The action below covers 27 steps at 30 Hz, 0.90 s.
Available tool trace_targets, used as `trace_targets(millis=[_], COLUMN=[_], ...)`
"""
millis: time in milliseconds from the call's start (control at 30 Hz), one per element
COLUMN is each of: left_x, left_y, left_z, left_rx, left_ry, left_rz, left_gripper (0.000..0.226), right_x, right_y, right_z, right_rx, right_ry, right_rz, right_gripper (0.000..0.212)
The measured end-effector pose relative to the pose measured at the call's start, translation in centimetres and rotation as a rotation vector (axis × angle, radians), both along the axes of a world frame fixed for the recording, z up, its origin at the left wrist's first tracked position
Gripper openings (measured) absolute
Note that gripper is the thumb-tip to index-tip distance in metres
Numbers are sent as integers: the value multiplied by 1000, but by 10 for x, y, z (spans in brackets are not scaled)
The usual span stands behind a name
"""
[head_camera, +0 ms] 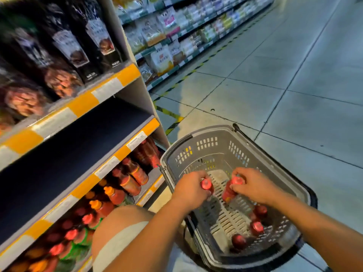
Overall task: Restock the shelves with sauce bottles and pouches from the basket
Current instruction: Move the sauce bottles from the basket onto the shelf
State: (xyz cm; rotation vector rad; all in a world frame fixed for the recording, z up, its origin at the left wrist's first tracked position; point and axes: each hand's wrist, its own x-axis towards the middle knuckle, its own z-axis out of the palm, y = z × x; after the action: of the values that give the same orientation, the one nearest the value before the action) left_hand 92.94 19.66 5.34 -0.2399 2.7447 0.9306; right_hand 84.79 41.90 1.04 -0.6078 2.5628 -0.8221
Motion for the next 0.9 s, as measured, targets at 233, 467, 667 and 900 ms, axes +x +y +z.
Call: trace_targets(millis=[233, 467, 667, 900], left_x=[80, 211, 340, 476], left_y=[-66, -147, -211, -269], left_z=[89, 160, 174, 136], left_rx=[155, 288, 269, 144], left_ry=[474, 778, 946, 1117], left_rz=[262, 522, 824, 1138], left_gripper=[25, 29, 24, 28], right_x=[25, 92, 172, 263], right_y=[-47, -153, -267, -375], right_z=[89, 176, 212, 199], right_rx=[-286, -506, -627, -639], right_ry=[254, 421, 377, 278], right_rz=[-211, -21, 303, 646], right_gripper=[15, 20, 16, 18])
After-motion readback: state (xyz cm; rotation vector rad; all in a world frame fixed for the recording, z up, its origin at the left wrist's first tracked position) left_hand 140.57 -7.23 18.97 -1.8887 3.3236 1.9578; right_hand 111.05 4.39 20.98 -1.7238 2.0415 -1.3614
